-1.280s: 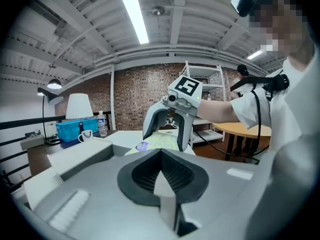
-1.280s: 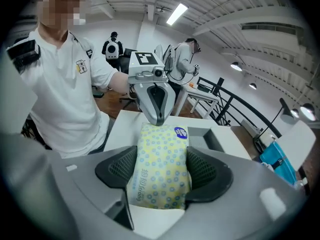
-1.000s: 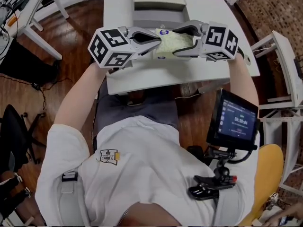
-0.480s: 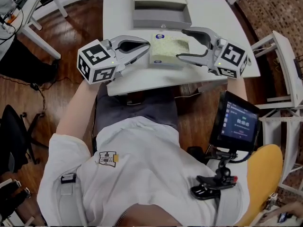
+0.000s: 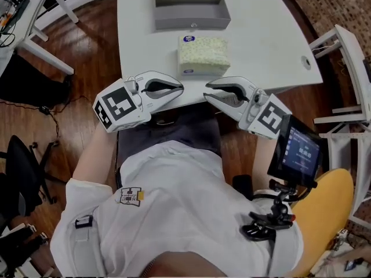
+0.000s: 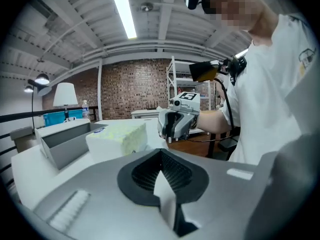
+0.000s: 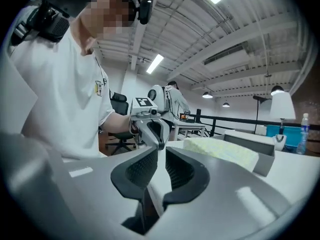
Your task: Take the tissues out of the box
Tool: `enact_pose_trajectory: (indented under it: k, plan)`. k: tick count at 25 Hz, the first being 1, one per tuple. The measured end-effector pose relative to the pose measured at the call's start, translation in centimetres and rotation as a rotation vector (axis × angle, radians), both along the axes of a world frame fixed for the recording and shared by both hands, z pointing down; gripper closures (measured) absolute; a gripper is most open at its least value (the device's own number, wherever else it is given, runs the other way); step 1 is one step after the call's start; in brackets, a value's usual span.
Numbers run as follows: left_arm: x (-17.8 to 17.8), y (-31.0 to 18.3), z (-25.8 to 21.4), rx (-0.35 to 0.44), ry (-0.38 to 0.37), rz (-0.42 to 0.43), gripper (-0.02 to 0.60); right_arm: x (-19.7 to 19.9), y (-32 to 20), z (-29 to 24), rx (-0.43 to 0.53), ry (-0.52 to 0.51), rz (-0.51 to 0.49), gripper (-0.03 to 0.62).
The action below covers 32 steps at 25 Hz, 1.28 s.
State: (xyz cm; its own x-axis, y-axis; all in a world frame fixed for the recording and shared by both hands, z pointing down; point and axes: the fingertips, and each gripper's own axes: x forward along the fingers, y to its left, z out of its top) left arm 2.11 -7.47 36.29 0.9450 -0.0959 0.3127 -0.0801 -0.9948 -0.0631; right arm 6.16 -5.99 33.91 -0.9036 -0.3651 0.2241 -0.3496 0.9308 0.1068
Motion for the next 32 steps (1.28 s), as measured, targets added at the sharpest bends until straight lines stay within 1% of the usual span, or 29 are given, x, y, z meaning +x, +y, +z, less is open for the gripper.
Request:
enact_pose_trajectory:
  k: [2,4,10,12,22,32]
  plan:
    - [0.1,-0.1,0.3,-0.018,-0.012,0.0,0.583,-0.8,0.3,1.3,-0.02,0.005,-0.01,0.579]
    - [0.0,-0.4,0.4,-0.045,-0.013,-0.01,0.583,-1.4,0.2,2.2,-0.028,0.012,-0.022,0.592]
    - [-0.3,-1.1,0.8,-0.149,-0.006,-0.017,0.583,-1.6,-0.2,2.3,-0.053,-0.004,-0.027,0.595]
    - [-0.5,-1.2,0.7,-0.17,0.008,-0.013,0.583,-1.7,-0.2,2.3,-0.057,-0.003,-0.026,0.595]
    - [-0.6,-1.4,0.8,-0.171,0.014,-0.012,0.583,-1.7,-0.4,2.5,-0.063,-0.005,-0.024,0.595]
    - [-0.7,-1.5,0.6,-0.17,0.019,-0.018,0.583,-1.9,-0.4,2.5,-0.049,0.001,-0.027,0.595]
